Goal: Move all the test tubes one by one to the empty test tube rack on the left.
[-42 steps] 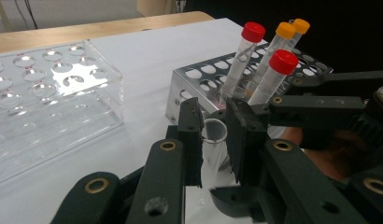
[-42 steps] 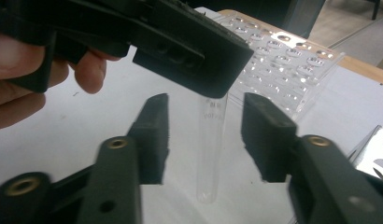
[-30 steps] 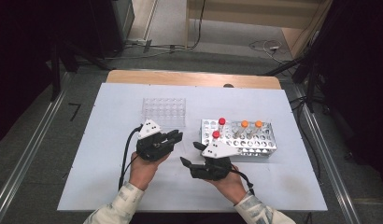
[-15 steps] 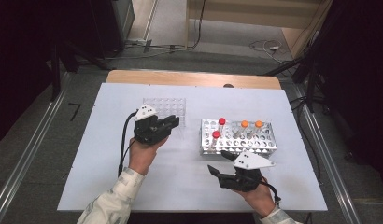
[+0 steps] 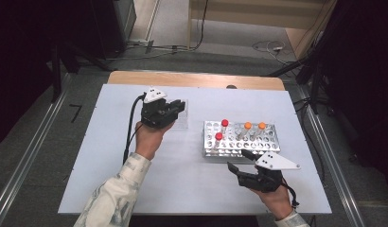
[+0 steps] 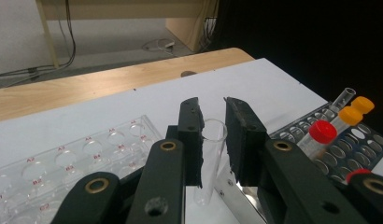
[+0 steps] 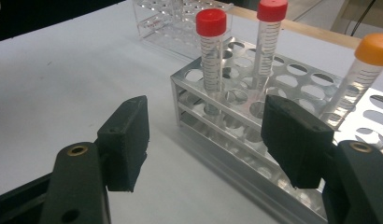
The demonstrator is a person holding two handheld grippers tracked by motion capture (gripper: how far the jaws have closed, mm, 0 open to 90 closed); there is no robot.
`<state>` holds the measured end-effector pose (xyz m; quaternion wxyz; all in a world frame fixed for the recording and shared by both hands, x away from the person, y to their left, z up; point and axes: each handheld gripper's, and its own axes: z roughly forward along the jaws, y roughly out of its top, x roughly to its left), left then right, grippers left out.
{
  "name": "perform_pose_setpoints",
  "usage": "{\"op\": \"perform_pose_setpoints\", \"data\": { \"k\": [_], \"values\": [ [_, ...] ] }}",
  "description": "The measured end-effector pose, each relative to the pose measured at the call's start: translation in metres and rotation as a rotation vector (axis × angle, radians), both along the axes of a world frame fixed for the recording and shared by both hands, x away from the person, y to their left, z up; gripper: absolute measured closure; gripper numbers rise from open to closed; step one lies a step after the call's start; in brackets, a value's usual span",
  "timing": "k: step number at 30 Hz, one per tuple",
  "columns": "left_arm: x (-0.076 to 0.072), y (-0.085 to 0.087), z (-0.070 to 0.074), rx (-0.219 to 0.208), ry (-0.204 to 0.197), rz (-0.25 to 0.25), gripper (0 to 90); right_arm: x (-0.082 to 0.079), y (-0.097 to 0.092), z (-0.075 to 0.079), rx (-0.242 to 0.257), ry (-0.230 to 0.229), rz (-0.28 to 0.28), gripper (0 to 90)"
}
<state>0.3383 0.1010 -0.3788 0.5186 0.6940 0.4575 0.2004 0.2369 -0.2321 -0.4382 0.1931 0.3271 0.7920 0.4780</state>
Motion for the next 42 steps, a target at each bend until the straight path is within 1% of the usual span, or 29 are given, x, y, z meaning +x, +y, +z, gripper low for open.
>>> {"op": "perform_pose_setpoints", "data": {
  "k": [11, 13, 17, 24, 27, 31, 38, 42],
  "values": [
    [0.012, 0.001, 0.004, 0.002, -0.008, 0.029, 77.2, -0.001, -0.013, -0.001, 0.012, 0.004, -0.032, 31.0],
    [0.015, 0.001, 0.004, 0.005, -0.011, 0.033, 77.2, -0.001, -0.013, -0.001, 0.012, 0.003, -0.032, 31.0],
    [0.018, 0.002, 0.006, -0.006, -0.015, 0.042, 77.2, -0.002, -0.013, 0.000, 0.015, 0.005, -0.032, 31.0],
    [0.023, 0.004, 0.008, -0.002, -0.020, 0.059, 77.2, -0.001, -0.014, -0.001, 0.019, 0.004, -0.031, 31.0],
    [0.025, 0.005, 0.007, -0.006, -0.018, 0.065, 77.2, -0.001, -0.014, 0.000, 0.021, 0.003, -0.031, 31.1],
    [0.028, 0.004, 0.005, 0.005, -0.017, 0.075, 77.2, -0.001, -0.014, 0.000, 0.024, 0.002, -0.033, 31.0],
    [0.033, 0.004, 0.001, 0.000, -0.016, 0.087, 77.2, -0.001, -0.015, 0.000, 0.028, 0.002, -0.035, 31.1],
    [0.036, 0.001, -0.003, 0.014, -0.011, 0.091, 77.2, -0.001, -0.016, 0.000, 0.031, 0.003, -0.035, 31.1]
  ]
}}
